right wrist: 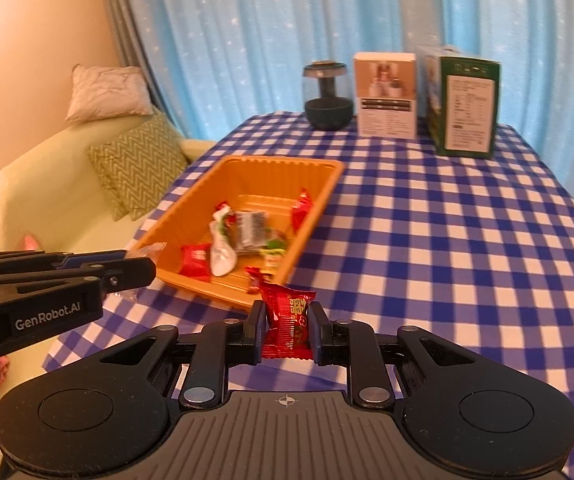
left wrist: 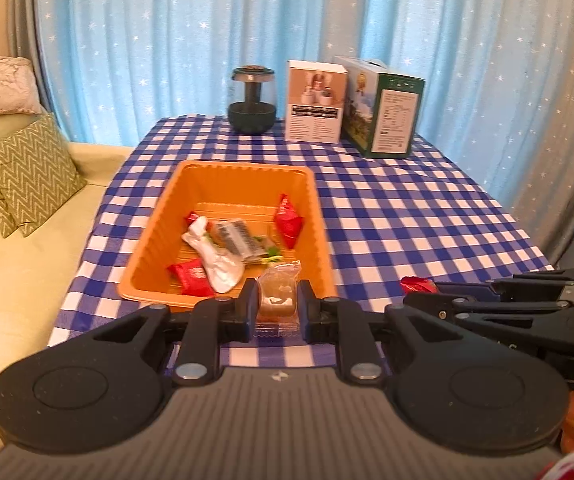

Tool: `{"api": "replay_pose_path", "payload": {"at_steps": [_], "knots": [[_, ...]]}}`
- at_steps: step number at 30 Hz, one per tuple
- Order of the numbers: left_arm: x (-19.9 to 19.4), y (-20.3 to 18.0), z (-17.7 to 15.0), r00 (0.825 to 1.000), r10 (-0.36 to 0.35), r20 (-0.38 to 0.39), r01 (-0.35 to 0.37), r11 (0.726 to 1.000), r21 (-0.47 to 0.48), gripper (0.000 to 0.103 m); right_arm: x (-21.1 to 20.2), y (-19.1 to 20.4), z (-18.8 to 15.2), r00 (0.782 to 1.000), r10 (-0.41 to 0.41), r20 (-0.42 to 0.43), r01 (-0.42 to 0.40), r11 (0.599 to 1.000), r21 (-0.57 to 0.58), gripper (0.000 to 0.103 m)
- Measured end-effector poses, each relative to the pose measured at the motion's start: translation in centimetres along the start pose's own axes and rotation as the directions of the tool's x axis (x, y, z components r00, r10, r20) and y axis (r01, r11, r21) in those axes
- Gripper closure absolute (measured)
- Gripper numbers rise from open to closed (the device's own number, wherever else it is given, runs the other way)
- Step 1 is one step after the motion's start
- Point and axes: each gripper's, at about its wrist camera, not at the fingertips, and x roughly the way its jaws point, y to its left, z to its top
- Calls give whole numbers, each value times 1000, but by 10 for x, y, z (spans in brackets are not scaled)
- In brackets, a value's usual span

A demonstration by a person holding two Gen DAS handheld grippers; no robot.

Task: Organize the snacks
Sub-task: 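Carry the brown candy and red candy over the orange tray with both tools, then open the left tool to drop the brown candy while the right tool drops the red candy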

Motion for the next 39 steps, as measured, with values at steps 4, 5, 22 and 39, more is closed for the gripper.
{"api": "replay_pose_path", "payload": {"at_steps": [4, 5, 22, 39], "knots": [[7, 14, 4, 1000, 14, -7, -14, 1000, -8, 85, 14, 12, 9, 1000, 22, -2, -22, 1000, -22, 80], [9, 17, 5, 1000, 17, -9, -17, 1000, -11, 85, 18, 14, 11, 1000, 25, -4, -25, 999, -27, 80], [69, 62, 25, 998, 13, -63, -15, 999, -35, 85, 86, 20, 50, 997, 58, -43, -60, 997, -47, 80], [123, 72, 41, 993, -1, -121, 2, 1000, 4, 85, 142, 9, 68, 993, 65, -96, -68, 997, -28, 80]]}}
